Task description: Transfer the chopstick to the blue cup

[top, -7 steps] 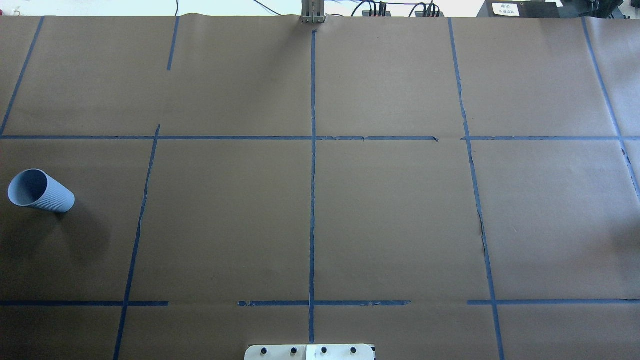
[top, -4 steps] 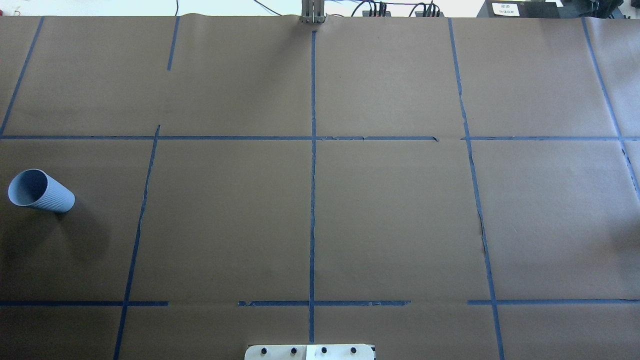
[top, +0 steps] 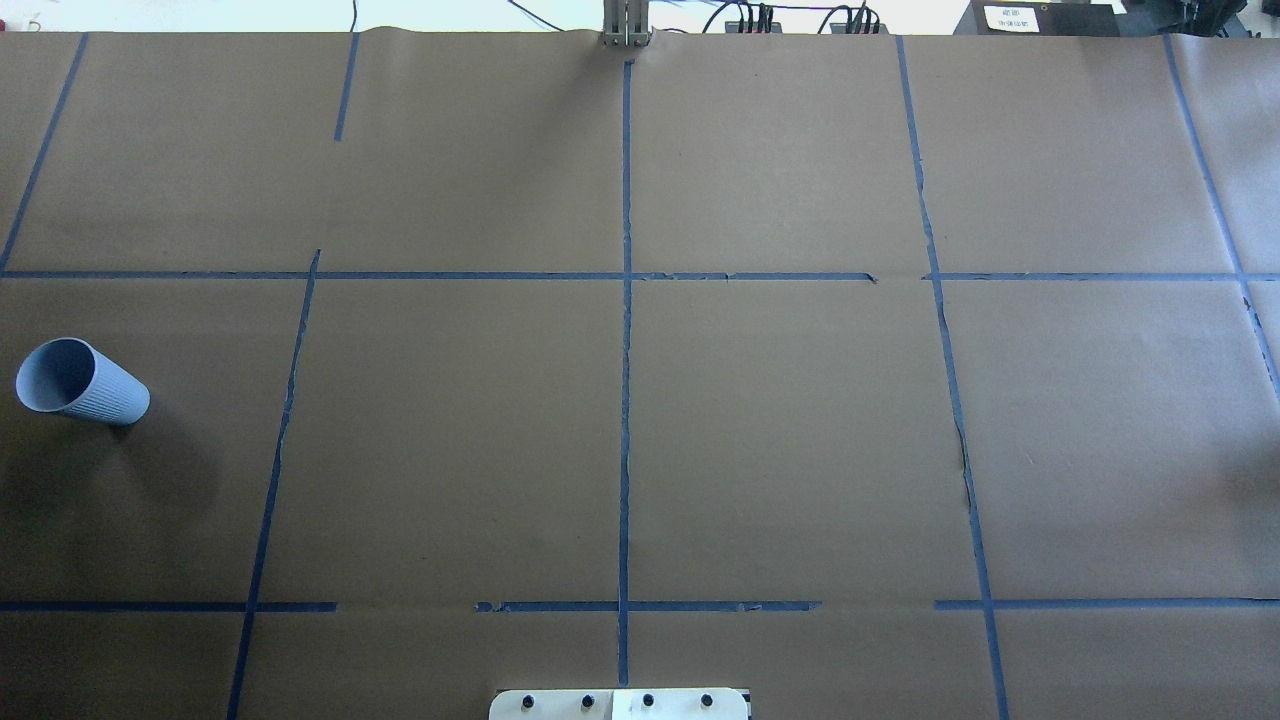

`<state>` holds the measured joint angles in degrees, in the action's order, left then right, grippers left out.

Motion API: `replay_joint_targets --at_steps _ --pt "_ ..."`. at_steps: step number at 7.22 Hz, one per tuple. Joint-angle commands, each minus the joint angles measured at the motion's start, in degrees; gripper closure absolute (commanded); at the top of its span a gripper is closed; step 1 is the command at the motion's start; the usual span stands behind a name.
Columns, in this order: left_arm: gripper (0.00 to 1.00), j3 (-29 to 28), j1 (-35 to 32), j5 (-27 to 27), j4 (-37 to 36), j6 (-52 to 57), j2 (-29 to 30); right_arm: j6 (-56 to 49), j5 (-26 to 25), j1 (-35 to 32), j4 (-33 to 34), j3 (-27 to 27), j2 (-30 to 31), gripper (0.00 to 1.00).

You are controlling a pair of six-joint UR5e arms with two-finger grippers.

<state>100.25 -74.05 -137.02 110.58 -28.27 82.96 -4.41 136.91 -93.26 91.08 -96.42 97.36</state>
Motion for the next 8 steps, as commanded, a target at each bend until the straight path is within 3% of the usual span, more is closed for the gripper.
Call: replay_joint_targets --at_steps 1,5,6,7,8 --pt "0.0 -0.32 7.4 2.35 6.66 -8.1 -1.67 0.02 -0.06 -0.08 0.06 -0.17 -0.06 0.0" --pt "0.0 -3.92 14.52 3.34 6.66 -9.17 0.62 -0.16 -0.06 -1.05 0.06 -0.17 -0.06 0.0" --pt "0.29 -4.18 14.72 3.34 6.66 -9.26 0.71 -0.24 -0.15 -1.4 -0.03 -0.17 -0.15 0.0" --pt "0.66 -4.18 14.72 3.34 6.66 -9.34 0.62 -0.25 -0.15 -1.66 -0.03 -0.17 -0.15 0.0" --pt "0.92 -4.36 14.63 3.42 6.58 -9.26 0.45 -0.16 -0.06 -1.67 -0.03 -0.17 -0.15 0.0"
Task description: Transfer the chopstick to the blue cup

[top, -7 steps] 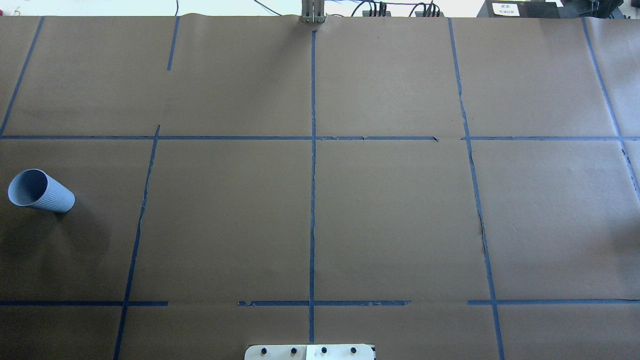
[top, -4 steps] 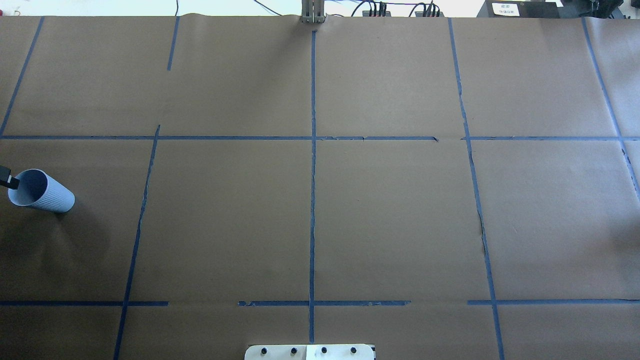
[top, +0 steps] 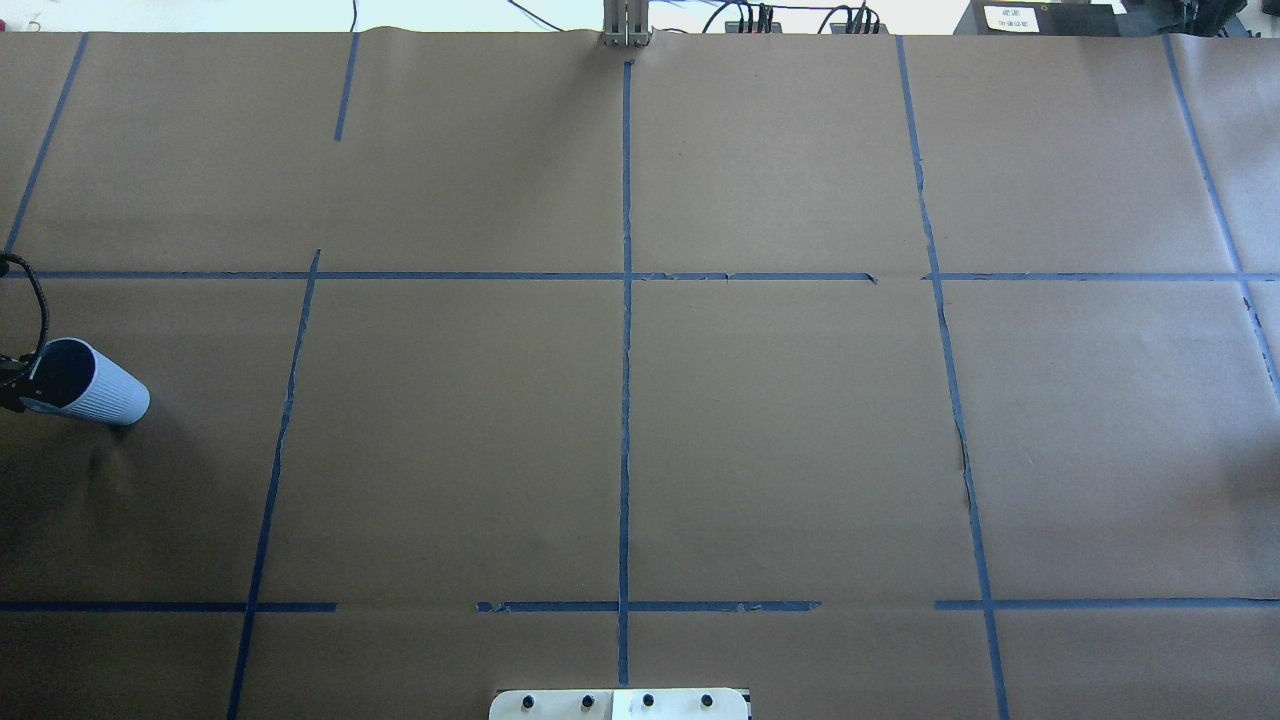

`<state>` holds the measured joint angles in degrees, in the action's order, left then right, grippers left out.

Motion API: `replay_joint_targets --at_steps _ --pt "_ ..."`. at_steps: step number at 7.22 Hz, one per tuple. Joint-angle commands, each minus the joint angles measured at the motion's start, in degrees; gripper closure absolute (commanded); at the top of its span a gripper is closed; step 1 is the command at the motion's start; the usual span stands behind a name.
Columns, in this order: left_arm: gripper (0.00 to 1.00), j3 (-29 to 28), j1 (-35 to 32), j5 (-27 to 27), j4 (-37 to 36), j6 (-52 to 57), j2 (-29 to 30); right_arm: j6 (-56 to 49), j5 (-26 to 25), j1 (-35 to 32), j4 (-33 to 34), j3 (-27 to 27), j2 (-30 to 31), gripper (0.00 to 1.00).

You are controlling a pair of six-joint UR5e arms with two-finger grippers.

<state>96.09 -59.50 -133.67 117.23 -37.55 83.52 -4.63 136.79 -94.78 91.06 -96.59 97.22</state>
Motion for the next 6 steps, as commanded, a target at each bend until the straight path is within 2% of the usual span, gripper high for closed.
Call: replay_joint_targets --at_steps 1,3,4,6 --pt "0.97 0.14 0.0 -0.1 -0.24 -0.07 -0.02 0.06 0.06 -0.31 -0.01 -0.09 -0.02 0.0" --pt "1.0 3.02 -0.53 -0.72 -1.38 -0.25 -0.28 0.06 0.06 -0.67 -0.01 -0.44 -0.1 0.0" --pt "1.0 7.4 -1.4 -2.55 -7.83 -0.25 0.15 0.06 0.06 -0.67 -0.01 -0.44 -0.02 0.0" --pt "1.0 21.09 -2.02 -2.92 -28.44 -2.07 5.65 0.06 -0.12 -1.11 0.08 -2.54 0.16 0.0"
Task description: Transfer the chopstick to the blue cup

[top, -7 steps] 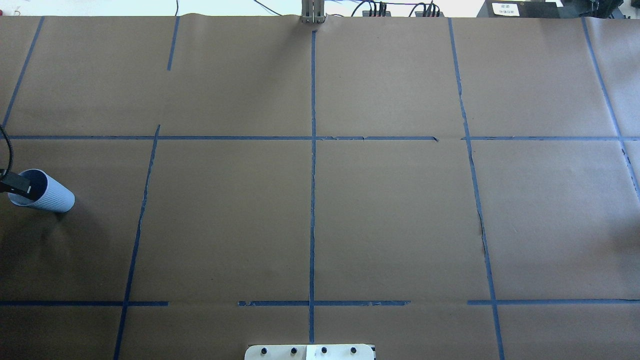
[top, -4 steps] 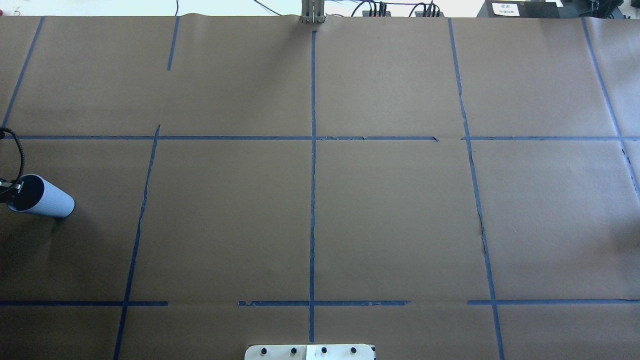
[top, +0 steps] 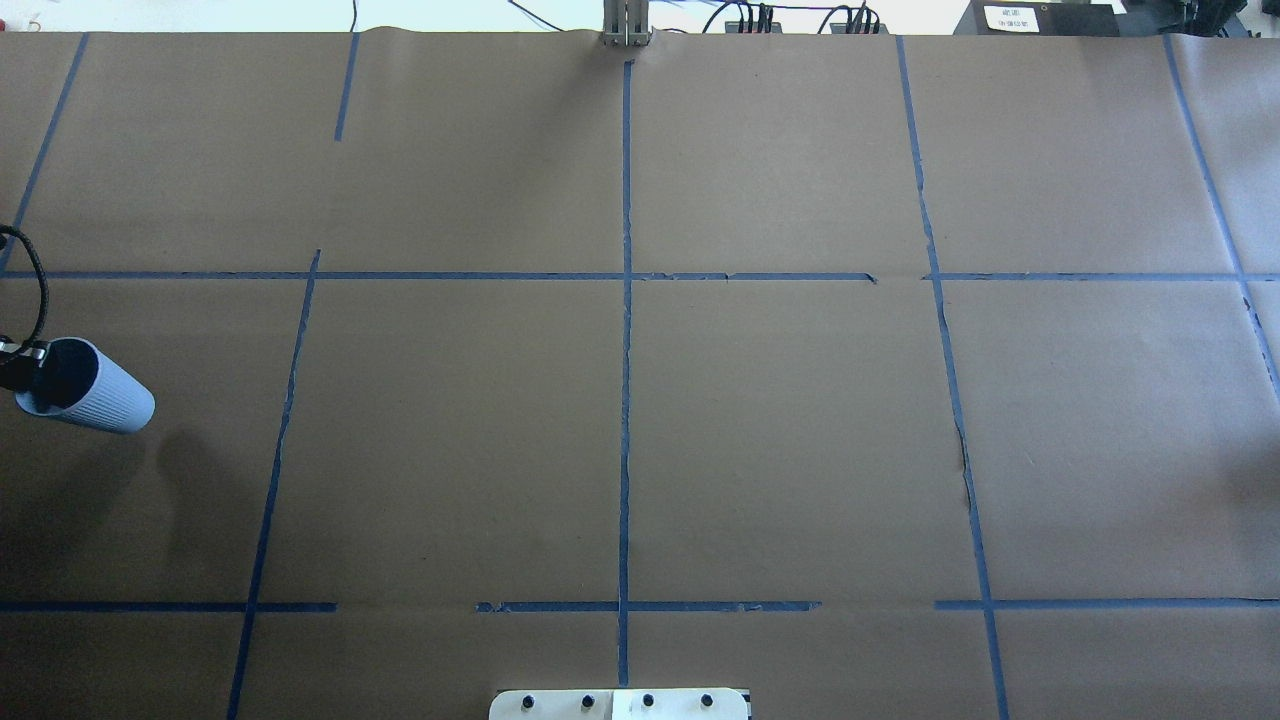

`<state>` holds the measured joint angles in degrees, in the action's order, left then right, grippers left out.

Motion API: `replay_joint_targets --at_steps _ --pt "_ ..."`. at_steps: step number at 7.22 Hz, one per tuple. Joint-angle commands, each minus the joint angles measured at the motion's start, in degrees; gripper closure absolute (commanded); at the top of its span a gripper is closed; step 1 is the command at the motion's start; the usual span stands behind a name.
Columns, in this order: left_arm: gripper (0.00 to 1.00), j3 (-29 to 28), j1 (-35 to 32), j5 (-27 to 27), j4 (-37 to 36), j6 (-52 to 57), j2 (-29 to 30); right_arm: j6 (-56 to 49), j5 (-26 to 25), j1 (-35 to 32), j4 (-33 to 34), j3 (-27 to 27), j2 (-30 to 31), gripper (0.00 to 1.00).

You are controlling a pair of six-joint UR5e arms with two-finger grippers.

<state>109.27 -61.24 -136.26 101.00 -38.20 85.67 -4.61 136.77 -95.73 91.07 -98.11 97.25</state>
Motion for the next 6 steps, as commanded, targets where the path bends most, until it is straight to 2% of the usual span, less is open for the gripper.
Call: replay_joint_targets --at_steps 1,2,3,4,6 --pt "1.0 9.71 0.5 -0.14 -17.8 -6.75 9.72 0.21 -0.1 -0.16 0.07 -1.21 0.05 0.0" --pt "1.0 9.47 5.64 0.12 -18.55 -17.76 17.0 0.3 -0.01 -0.16 0.07 -2.16 -0.13 0.0" --pt "1.0 8.08 13.52 2.47 -18.73 -27.79 24.21 0.3 -0.1 -0.16 0.24 -3.74 -0.74 0.0" --pt "1.0 4.23 20.3 9.89 -18.56 -36.77 31.33 0.48 0.25 -0.16 0.16 -3.41 -0.05 0.0" --pt "1.0 -8.22 25.18 12.85 -17.51 -43.26 45.23 0.3 0.16 -0.16 0.16 -3.32 0.57 0.0"
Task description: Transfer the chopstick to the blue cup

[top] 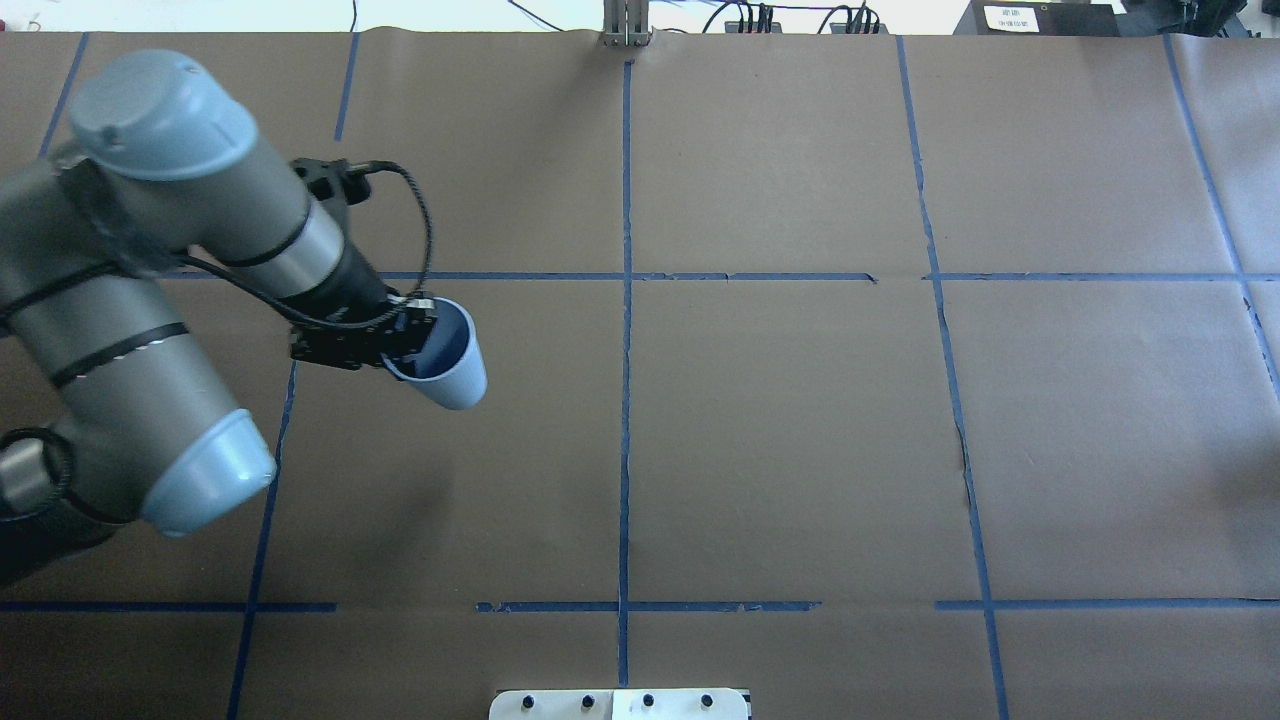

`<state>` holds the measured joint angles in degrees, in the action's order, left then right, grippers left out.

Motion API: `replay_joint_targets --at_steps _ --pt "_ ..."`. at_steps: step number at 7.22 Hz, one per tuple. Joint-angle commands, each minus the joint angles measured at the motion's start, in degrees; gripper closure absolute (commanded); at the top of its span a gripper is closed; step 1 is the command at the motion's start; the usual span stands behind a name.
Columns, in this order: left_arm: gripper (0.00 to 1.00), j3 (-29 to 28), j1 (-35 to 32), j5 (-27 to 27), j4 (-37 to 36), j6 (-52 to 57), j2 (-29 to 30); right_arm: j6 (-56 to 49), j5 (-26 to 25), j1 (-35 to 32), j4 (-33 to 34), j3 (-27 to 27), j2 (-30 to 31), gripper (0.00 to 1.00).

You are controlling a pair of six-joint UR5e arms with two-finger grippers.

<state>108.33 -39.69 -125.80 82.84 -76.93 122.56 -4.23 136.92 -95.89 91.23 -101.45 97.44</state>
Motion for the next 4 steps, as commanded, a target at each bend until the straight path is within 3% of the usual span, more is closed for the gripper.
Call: replay_joint_targets --at_steps 1,2,4 --pt "1.0 -14.3 7.22 9.27 2.04 -6.02 14.4 0.19 0.1 0.0 -0.09 -0.33 0.12 0.0" --pt "1.0 -18.81 8.22 10.47 6.06 -7.6 15.77 0.1 0.1 0.0 -0.09 -0.16 -0.06 0.0" --pt "1.0 -20.96 8.49 10.66 9.52 -7.71 15.52 0.19 0.19 0.0 0.0 0.11 -0.41 0.0"
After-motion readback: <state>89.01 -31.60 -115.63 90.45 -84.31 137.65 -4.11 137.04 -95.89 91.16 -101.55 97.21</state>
